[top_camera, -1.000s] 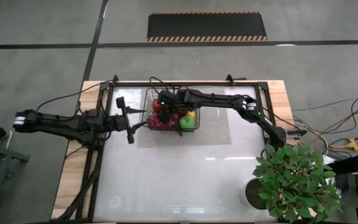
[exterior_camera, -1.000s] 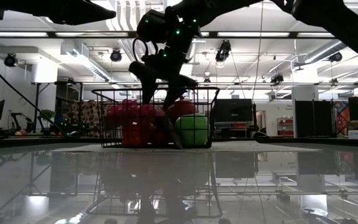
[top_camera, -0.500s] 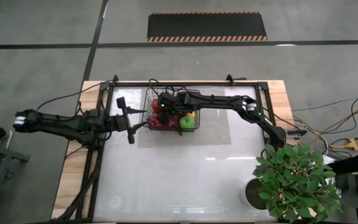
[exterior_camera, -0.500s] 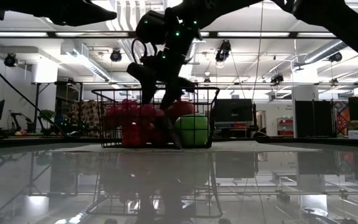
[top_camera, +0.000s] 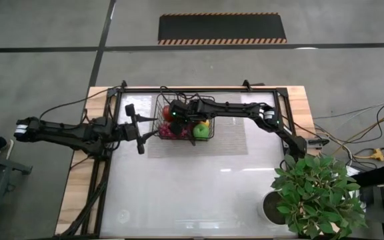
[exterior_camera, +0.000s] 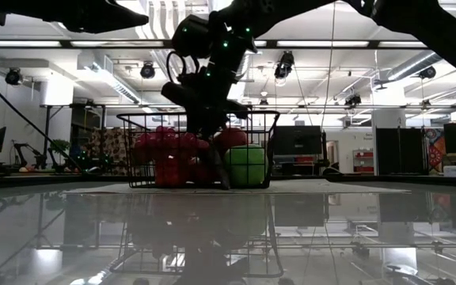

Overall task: Build produce basket
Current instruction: Adjust the eggplant to the wire basket

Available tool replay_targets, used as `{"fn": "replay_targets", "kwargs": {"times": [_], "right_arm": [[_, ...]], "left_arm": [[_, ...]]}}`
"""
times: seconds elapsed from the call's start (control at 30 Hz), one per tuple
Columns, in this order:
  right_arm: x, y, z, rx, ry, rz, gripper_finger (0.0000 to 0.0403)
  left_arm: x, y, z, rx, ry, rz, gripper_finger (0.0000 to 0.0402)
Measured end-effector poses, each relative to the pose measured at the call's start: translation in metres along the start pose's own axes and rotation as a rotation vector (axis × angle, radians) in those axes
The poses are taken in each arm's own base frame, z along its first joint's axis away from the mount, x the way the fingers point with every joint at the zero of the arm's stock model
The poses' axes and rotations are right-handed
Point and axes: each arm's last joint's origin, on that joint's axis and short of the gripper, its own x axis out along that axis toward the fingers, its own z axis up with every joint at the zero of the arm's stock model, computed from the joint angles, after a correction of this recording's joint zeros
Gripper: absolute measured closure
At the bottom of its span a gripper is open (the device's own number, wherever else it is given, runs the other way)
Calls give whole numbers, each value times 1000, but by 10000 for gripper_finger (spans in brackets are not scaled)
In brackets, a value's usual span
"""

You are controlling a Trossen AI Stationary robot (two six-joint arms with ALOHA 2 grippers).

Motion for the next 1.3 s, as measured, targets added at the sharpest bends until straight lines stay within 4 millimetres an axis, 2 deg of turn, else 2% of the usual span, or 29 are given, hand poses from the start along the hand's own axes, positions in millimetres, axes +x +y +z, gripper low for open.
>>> {"fn": "replay_targets", "kwargs": {"times": [0.33, 0.53, 0.67, 0.83, 1.1, 1.3], "right_arm": [[-19, -1, 10, -38, -47, 13, 288], [-32, 1, 19, -211, -84, 30, 289], [-38, 2, 24, -386, -107, 43, 288], [-36, 2, 23, -536, -105, 41, 288], [-29, 2, 19, -451, -94, 40, 280], [-28, 2, 19, -416, -99, 43, 229]], "left_arm": [[0, 0, 0, 0, 1, 0, 215], [0, 0, 0, 1, 2, -1, 215], [0, 0, 0, 1, 1, 0, 215], [0, 0, 0, 1, 1, -1, 215], [0, 0, 0, 0, 0, 0, 215], [1, 0, 0, 1, 2, -1, 215]]}}
